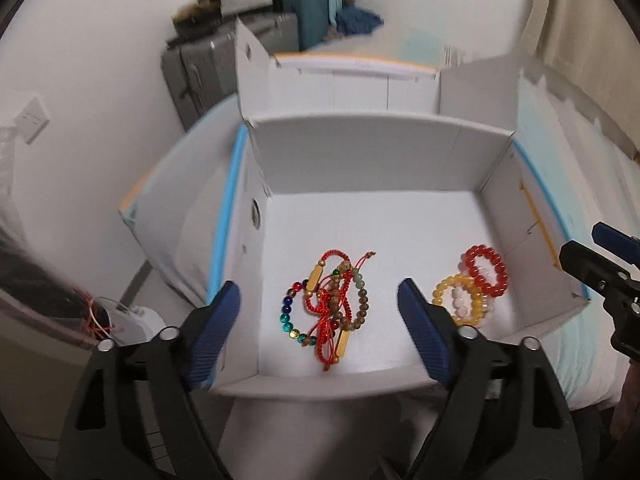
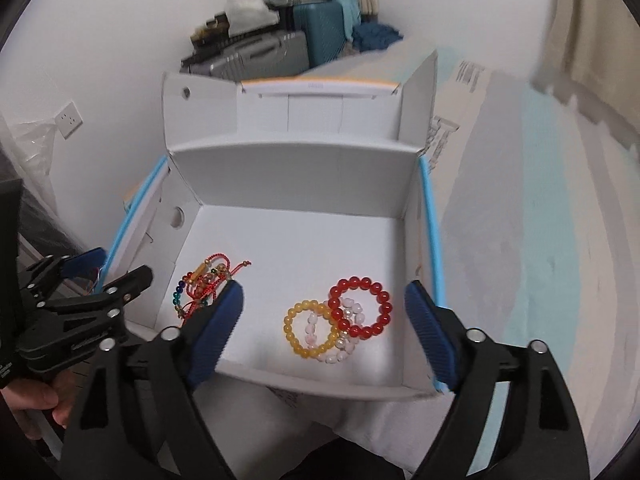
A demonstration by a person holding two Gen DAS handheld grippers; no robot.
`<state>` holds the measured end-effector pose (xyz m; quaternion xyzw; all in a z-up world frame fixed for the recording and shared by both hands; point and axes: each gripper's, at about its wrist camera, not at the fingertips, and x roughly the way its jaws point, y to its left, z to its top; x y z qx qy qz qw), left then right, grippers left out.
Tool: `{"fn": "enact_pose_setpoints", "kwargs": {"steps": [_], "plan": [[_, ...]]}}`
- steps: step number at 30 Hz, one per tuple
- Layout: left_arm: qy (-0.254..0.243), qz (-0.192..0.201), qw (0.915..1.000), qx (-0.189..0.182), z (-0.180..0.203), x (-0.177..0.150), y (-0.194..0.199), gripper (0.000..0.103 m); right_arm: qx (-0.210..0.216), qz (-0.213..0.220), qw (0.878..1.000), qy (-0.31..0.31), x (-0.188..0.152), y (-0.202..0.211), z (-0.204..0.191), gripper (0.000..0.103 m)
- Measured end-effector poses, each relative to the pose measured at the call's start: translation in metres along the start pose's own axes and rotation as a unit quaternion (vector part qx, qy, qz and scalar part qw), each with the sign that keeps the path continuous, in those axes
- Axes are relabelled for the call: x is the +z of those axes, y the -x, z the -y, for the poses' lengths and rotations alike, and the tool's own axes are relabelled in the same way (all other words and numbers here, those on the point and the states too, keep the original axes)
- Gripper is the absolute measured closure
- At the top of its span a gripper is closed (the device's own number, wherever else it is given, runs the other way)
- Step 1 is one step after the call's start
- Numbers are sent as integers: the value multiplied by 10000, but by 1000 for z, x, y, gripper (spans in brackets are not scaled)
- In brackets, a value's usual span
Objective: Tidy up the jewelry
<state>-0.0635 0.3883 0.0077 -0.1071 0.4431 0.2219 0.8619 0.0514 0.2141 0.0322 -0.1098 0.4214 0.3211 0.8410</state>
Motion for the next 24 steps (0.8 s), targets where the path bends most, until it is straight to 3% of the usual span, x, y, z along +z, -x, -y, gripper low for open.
{"fn": "enact_pose_setpoints", "kwargs": {"steps": [1,4,15,24], "plan": [[12,76,10000,38,-2,-2,8,13,-29,84,10000,6,-4,9,0,16],[-4,355,9991,222,2,-15,30,6,-140,275,9995,27,-16,28,-2,10],[119,693,9975,86,6,-58,77,6,-353,418,9984,-106,-66,58,-3,8],[169,731,9972,29,7,-67,90,6,-375,450,9981,-167,-79,65,-4,8]]}}
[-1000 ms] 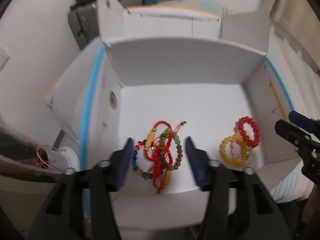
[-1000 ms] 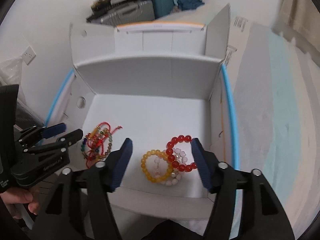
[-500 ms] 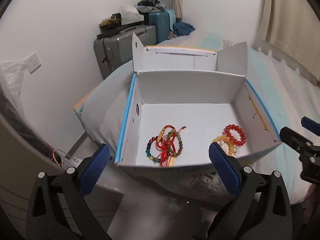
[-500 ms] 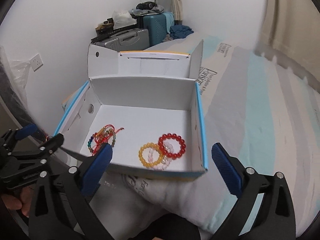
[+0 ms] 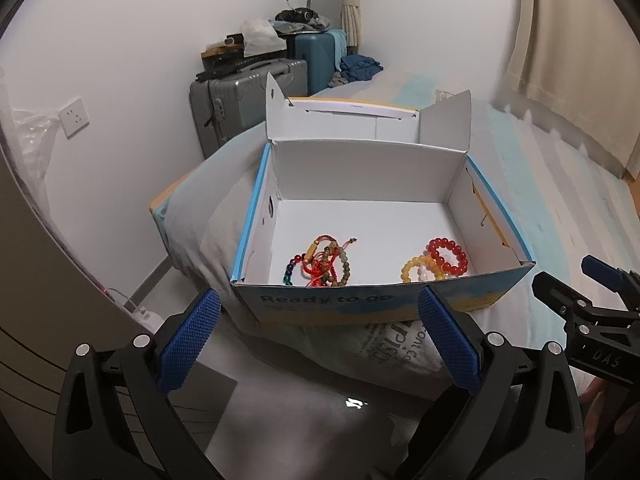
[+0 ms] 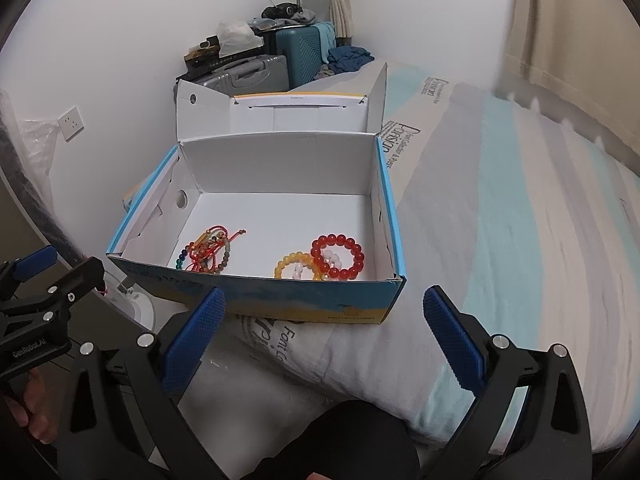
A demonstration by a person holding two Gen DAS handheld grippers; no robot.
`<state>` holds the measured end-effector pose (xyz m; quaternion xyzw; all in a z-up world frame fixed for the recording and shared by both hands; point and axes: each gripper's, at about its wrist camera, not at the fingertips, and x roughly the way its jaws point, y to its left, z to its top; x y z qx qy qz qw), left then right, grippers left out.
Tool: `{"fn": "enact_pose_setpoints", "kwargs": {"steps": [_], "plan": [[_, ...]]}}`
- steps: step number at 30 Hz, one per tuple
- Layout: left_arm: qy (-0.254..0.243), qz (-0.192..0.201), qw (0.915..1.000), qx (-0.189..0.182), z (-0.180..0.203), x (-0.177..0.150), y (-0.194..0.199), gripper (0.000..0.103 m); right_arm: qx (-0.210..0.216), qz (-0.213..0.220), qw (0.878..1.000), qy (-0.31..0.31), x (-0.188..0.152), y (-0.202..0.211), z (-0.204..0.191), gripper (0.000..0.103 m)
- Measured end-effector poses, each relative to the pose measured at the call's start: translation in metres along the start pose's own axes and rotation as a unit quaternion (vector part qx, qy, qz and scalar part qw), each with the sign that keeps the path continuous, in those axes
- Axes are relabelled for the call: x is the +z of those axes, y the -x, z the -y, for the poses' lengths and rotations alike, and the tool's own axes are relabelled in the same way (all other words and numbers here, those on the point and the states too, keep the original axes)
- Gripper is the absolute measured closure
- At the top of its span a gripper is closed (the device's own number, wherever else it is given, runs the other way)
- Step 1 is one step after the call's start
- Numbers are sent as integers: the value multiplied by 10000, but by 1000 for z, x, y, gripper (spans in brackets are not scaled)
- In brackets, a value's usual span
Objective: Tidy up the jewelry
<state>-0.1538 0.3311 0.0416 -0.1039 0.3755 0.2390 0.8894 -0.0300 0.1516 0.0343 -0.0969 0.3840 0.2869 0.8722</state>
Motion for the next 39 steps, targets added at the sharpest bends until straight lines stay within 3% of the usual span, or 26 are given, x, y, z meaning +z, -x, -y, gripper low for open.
{"fn": "enact_pose_setpoints", "kwargs": {"steps": [8,13,23,26,33,39], "plan": [[-33,-103,9999,-43,2,-2,-4,6,-13,9,10000,16,0,0,0,8],[97,-215,9993,-303,0,-2,-6,6,-14,-22,10000,31,-2,2,2,8],[316,-362,9983,-340,-2,-1,-13,6,-24,-41,10000,60,-1,-2,-1,8],[310,-185,9980,-521,-2,-3,-9,6,-21,-44,10000,58,-1,-1,-1,8],[-60,4,10000,6,8,0,-4,6,-24,-44,10000,37,-2,-3,0,8],[-2,-7,10000,24,5,1,-5,6,-44,-36,10000,0,-2,-5,2,8]]}}
